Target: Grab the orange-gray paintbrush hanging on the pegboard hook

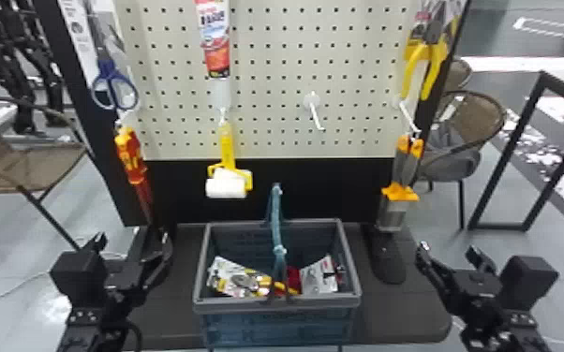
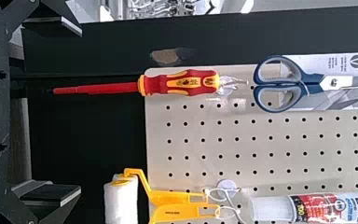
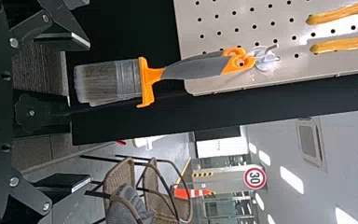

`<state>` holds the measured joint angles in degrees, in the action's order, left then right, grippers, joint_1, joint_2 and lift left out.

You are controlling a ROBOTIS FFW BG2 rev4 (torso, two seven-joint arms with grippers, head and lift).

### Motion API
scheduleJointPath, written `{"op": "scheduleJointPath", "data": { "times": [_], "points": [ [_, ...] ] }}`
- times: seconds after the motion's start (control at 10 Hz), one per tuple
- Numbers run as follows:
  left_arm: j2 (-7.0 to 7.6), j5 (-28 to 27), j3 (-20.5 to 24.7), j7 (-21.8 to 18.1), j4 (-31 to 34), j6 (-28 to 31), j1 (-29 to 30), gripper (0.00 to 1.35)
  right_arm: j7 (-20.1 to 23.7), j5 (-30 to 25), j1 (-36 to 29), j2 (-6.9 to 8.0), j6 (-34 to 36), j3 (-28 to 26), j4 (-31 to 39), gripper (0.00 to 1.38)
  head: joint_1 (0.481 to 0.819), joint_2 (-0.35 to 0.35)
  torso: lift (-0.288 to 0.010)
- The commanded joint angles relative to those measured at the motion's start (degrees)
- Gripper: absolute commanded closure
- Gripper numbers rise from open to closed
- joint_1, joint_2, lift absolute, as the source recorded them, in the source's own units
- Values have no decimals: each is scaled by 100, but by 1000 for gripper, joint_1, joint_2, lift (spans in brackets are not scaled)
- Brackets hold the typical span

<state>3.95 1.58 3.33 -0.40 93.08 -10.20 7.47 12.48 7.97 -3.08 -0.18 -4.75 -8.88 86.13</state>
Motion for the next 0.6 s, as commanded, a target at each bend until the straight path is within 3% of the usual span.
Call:
{"op": "scheduleJointPath", "data": {
  "times": [0.0, 0.5],
  "points": [
    [0, 0, 1, -4, 0, -9, 0, 122, 0, 3, 0, 23, 0, 0, 0, 280, 549, 0, -100],
    [0, 0, -17, 4, 0, -9, 9, 122, 0, 12, 26, 23, 0, 0, -8, 279, 549, 0, -100]
  ]
}}
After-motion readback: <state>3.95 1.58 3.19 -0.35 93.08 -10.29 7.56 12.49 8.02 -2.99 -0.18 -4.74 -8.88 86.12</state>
